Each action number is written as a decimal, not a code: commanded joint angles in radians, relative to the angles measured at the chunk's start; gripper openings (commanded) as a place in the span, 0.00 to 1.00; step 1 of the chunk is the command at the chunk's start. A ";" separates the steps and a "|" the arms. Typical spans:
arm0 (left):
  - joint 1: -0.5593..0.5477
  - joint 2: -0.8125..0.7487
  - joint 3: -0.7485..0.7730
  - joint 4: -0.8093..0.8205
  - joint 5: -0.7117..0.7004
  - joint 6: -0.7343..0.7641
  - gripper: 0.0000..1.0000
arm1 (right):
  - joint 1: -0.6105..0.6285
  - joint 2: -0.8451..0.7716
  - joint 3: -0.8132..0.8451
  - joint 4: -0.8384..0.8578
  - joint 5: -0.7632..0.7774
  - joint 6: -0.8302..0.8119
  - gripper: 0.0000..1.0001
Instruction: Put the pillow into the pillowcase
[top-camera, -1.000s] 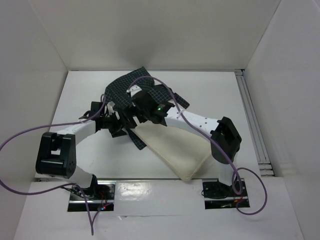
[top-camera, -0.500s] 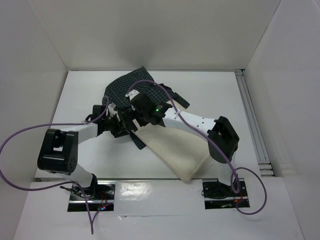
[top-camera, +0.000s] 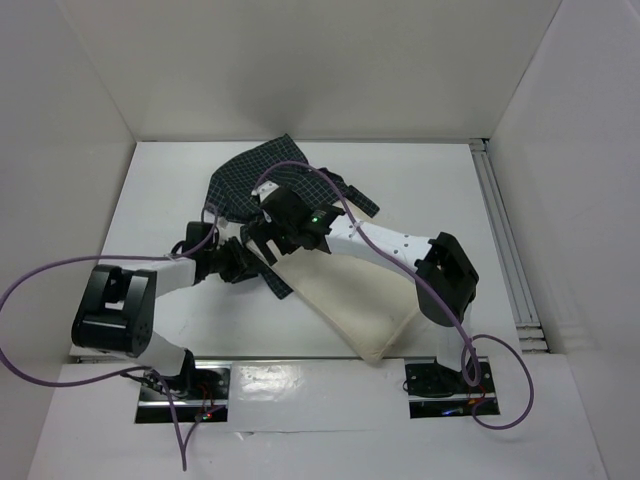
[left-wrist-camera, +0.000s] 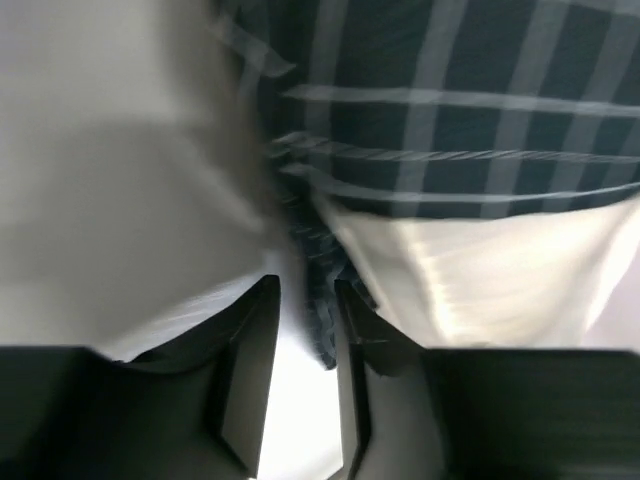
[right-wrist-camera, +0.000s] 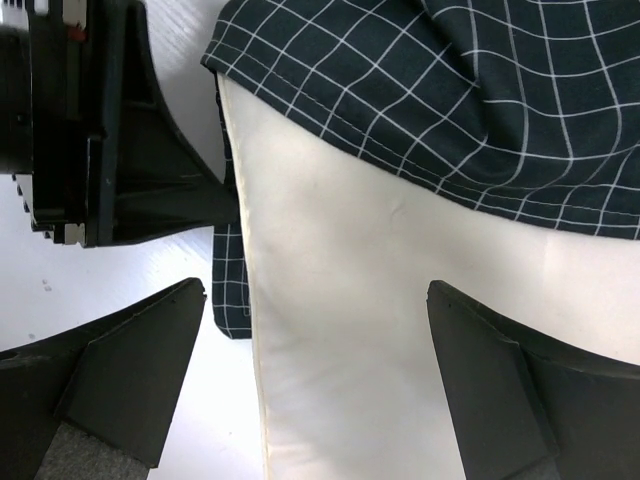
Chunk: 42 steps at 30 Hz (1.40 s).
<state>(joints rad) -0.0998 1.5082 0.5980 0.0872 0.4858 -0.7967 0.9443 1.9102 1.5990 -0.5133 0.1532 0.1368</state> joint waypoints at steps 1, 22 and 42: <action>0.002 -0.006 -0.061 0.042 -0.018 -0.028 0.40 | -0.013 -0.025 0.021 -0.017 -0.001 0.003 1.00; -0.017 0.110 -0.061 0.160 0.002 -0.033 0.33 | -0.013 -0.025 0.012 -0.037 -0.040 0.003 1.00; -0.073 -0.029 -0.086 0.125 0.069 -0.007 0.00 | -0.137 0.251 0.306 -0.108 0.155 0.216 0.00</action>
<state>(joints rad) -0.1371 1.5173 0.5159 0.2390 0.5014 -0.8387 0.9009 2.1429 1.8130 -0.6407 0.2554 0.2607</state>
